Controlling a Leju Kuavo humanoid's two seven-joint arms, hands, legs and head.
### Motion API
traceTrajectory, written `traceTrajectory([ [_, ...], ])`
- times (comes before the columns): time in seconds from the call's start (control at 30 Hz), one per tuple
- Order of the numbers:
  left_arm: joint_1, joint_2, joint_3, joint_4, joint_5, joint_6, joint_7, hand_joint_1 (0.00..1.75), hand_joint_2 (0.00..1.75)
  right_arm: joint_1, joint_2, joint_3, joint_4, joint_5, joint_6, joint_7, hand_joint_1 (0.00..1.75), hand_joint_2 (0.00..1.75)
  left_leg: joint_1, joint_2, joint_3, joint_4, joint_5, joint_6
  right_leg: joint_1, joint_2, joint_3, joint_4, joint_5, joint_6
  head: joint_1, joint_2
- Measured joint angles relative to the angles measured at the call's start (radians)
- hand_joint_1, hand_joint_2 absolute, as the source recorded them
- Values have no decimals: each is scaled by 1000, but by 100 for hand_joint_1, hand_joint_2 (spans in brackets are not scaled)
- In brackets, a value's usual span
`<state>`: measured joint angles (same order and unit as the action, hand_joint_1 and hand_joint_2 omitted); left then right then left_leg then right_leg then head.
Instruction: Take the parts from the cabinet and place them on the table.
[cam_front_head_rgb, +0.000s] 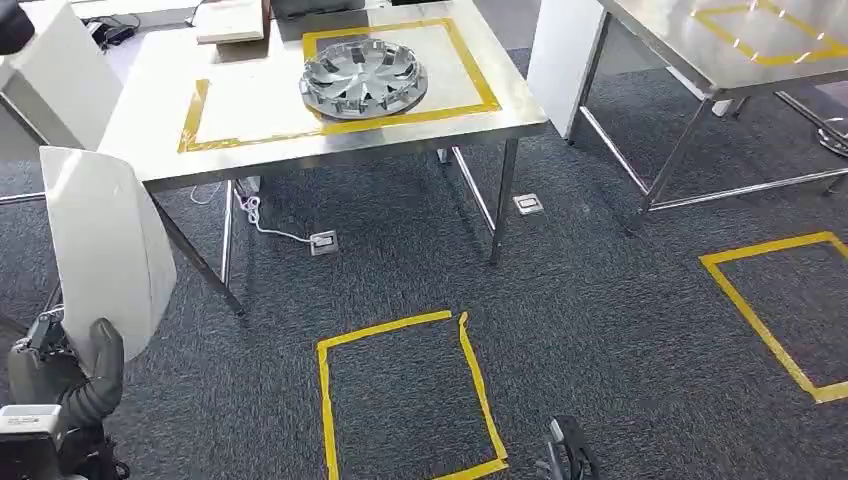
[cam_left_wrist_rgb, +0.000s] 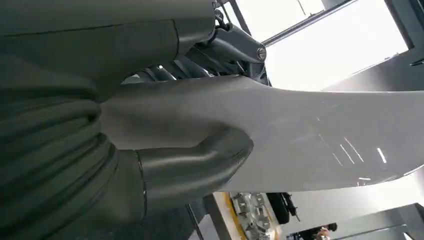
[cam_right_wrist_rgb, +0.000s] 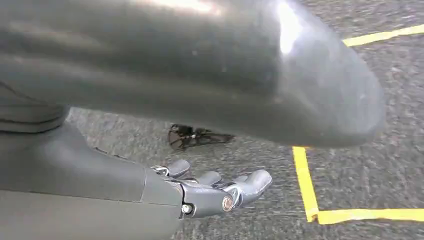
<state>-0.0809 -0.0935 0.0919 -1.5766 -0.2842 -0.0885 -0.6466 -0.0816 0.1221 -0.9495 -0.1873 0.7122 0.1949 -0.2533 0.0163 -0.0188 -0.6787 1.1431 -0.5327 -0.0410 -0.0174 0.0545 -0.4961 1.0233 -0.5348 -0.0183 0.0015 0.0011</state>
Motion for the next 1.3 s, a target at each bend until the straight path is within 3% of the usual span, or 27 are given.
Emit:
traceTrajectory([
  [0.03,0,2,0,4,0,0,0,175,175,0,0,-2,0,0,-3,-2,0,0,8,-34,11,-83,110,-5,-1,8,1,0,-12,8,-2,0],
  [0.1,5,2,0,9,-1,-1,3,175,175,-7,0,-11,0,-4,-5,-3,0,0,0,-31,19,-88,97,14,2,28,8,5,-33,24,-4,0],
  [0.17,3,2,0,9,-1,-2,3,175,175,-3,0,-14,0,-6,-5,-7,0,0,0,-21,22,-95,95,37,3,33,23,16,-19,39,-2,0],
  [0.2,0,2,1,8,-1,-2,3,175,175,-2,0,-15,0,-6,-6,-9,0,0,2,-17,45,-97,98,47,-1,30,17,27,-23,41,-3,0],
  [0.23,-1,2,2,7,-1,-2,3,175,175,-3,0,-16,0,-6,-7,-11,0,0,1,-10,55,-99,91,54,0,-4,7,61,-25,43,1,0],
  [0.27,-1,2,3,7,-1,-2,2,175,175,-6,1,-16,0,-5,-11,-12,0,0,-1,-7,62,-99,85,60,2,-30,-27,115,-32,48,5,0],
  [0.3,-1,2,3,7,-1,-2,3,175,175,-8,2,-16,0,-5,-15,-13,0,0,-4,-3,68,-99,78,64,3,-41,-82,189,-57,51,6,0],
  [0.37,4,2,3,7,-2,-5,3,175,175,-5,2,-16,0,-5,-19,-13,0,0,-8,2,81,-99,61,68,3,-45,-174,293,-122,51,8,0],
  [0.4,7,2,4,7,-2,-5,3,175,175,-1,2,-17,0,-6,-20,-13,0,0,-9,2,91,-99,52,68,3,-45,-198,299,-132,50,9,0],
  [0.43,9,2,5,7,-3,-6,3,175,175,2,3,-19,0,-6,-20,-13,0,0,-11,2,103,-99,42,67,3,-46,-203,269,-118,48,10,0],
  [0.47,10,2,5,7,-3,-8,3,175,175,4,3,-21,0,-6,-20,-13,0,0,-13,2,119,-99,30,66,5,-46,-190,203,-72,44,11,0],
  [0.53,10,2,5,6,-4,-8,3,175,175,4,3,-21,0,-8,-17,-13,0,0,-15,5,142,-100,11,64,14,-51,-153,51,66,23,13,0],
  [0.57,10,2,6,7,-4,-8,3,175,175,6,3,-22,0,-10,-17,-13,0,0,-20,3,154,-95,-1,58,22,-50,-153,34,79,16,10,0],
  [0.6,12,2,6,6,-5,-10,5,175,175,6,4,-22,0,-10,-16,-11,0,0,-20,0,154,-98,-12,50,22,-50,-146,33,53,16,12,0],
  [0.7,14,2,7,-3,-8,-11,6,175,175,5,6,-23,0,-12,-15,-12,0,0,-21,0,184,-85,-10,31,17,-47,-105,18,66,-2,13,0],
  [0.77,11,3,7,-8,-9,-11,5,175,175,3,8,-23,0,-12,-15,-13,0,0,-19,6,148,-9,-12,26,12,-50,-81,10,63,-11,2,0],
  [0.8,10,3,6,-8,-10,-11,6,175,175,0,8,-25,0,-13,-15,-13,0,0,-16,7,90,76,-23,22,11,-49,-75,10,55,-15,3,0],
  [0.87,19,4,7,-8,-10,-11,6,175,175,1,9,-30,0,-13,-15,-13,0,0,-12,8,0,183,-97,13,11,-48,-62,9,37,-16,3,0],
  [0.9,21,5,7,-8,-10,-11,6,175,175,4,10,-32,0,-13,-15,-13,0,0,-11,8,-30,196,-119,9,10,-46,-51,9,27,-15,2,0],
  [0.97,22,6,7,-8,-10,-11,6,175,175,6,11,-37,0,-13,-14,-13,0,0,-10,10,-31,123,-84,10,8,-43,-23,9,5,-10,3,0],
  [1.0,23,6,7,-8,-10,-11,6,175,175,6,12,-39,0,-13,-14,-13,0,0,-9,12,-16,57,-36,11,7,-42,-7,9,-6,-7,2,0],
  [1.07,26,6,7,-8,-11,-11,7,175,175,5,13,-40,0,-14,-10,-13,0,0,-9,16,6,-87,132,16,9,-41,16,12,-34,6,-1,0],
  [1.1,28,6,7,-8,-11,-11,10,175,175,5,13,-41,0,-15,-6,-13,0,0,-14,20,10,-80,93,29,10,-37,21,7,-43,13,-3,0],
  [1.13,32,6,8,-14,-14,-11,12,175,175,3,13,-42,0,-14,-1,-12,0,0,-17,18,18,-81,103,36,10,-39,23,-2,-52,21,-1,0],
  [1.2,31,7,8,-20,-16,-11,13,175,175,4,13,-45,0,-15,4,-14,0,0,-12,14,35,-90,99,53,12,-38,33,21,-32,33,2,0],
  [1.27,33,6,10,-26,-19,-11,15,175,175,3,14,-46,0,-16,4,-16,0,0,-9,14,60,-100,86,66,9,-45,-16,115,-17,38,5,0],
  [1.3,32,6,10,-28,-20,-11,16,175,175,2,14,-46,0,-18,4,-16,0,0,-9,14,69,-101,78,69,9,-47,-66,184,-29,44,8,0],
])
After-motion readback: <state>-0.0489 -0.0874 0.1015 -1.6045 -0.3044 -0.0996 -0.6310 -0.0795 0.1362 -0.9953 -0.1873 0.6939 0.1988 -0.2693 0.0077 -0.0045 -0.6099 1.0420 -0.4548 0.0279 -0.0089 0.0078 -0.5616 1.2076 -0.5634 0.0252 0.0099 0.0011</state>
